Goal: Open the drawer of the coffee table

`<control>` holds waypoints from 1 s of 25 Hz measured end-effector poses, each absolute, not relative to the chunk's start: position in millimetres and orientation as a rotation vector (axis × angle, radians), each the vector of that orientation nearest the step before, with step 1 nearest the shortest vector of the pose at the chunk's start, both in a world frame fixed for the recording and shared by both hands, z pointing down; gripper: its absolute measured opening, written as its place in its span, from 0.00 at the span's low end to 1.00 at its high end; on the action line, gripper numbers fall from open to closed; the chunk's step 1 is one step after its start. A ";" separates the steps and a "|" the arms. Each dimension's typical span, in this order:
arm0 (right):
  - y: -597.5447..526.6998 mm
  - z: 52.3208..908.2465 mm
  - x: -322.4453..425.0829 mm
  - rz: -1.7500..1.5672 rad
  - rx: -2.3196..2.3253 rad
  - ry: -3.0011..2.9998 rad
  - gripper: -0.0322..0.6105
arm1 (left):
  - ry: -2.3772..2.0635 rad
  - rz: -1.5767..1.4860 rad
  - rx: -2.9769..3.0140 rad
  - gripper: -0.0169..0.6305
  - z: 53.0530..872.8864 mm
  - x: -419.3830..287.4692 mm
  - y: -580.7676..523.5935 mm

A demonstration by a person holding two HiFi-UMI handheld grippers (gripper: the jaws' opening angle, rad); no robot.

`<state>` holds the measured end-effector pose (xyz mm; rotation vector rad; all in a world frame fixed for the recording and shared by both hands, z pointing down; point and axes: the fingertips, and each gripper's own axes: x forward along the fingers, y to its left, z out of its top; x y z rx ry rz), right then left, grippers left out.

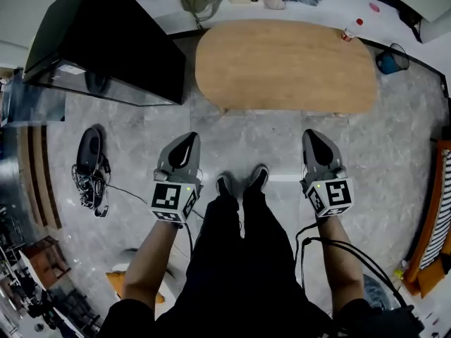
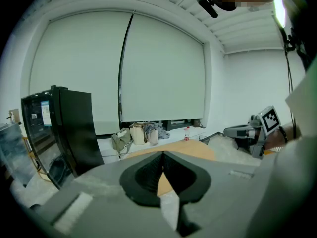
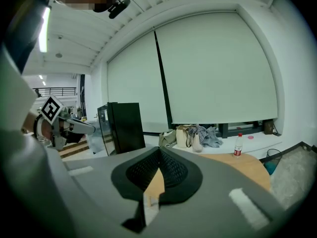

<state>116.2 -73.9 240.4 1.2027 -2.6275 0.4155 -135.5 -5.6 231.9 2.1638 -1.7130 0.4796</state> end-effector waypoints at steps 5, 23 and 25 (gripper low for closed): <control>-114.5 302.9 113.8 0.391 1.203 -2.584 0.05 | -1.639 0.561 2.155 0.03 310.4 -159.7 -41.9; -143.8 545.9 164.2 0.660 1.434 -2.520 0.05 | -1.524 0.711 2.198 0.07 564.9 -163.5 -89.3; -145.1 568.4 165.7 0.673 1.440 -2.511 0.05 | -1.520 0.703 2.179 0.07 588.2 -165.8 -85.0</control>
